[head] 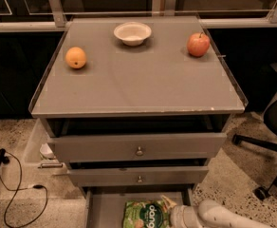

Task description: Pick green rice chip bag from bottom drawer and place on counter

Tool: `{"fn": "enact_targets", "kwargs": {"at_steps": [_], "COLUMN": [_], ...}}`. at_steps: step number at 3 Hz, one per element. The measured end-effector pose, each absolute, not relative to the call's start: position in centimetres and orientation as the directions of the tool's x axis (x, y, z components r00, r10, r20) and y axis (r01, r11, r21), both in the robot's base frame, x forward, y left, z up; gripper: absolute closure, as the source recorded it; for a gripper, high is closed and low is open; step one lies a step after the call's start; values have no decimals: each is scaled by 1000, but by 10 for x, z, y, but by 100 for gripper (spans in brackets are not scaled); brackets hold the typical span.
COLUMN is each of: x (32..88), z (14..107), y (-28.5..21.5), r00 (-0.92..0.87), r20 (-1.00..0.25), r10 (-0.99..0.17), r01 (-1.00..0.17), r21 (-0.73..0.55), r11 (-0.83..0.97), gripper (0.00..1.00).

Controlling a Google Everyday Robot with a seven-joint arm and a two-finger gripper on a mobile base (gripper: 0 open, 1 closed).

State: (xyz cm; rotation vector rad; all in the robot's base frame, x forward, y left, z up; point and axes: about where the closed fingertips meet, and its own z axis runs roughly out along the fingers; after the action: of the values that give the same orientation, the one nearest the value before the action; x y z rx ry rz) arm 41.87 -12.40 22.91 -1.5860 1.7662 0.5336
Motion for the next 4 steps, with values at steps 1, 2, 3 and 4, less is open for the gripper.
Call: {"fn": "enact_targets", "kwargs": {"at_steps": [1,2,3,4], "x": [422,429,436,437], "z": [192,173,160,146], "y": [-101,-86,-74,-68], "r00": [30,55,71,70], "r20": [-741,-757,-764,-753], "r10": [-671,-651,-641,-654], "r01": [-983,-985,-984,-985], "r21": [-142,-149,-158,-157], "r11": [112,89,79,75], "gripper": [0,0,0,0]}}
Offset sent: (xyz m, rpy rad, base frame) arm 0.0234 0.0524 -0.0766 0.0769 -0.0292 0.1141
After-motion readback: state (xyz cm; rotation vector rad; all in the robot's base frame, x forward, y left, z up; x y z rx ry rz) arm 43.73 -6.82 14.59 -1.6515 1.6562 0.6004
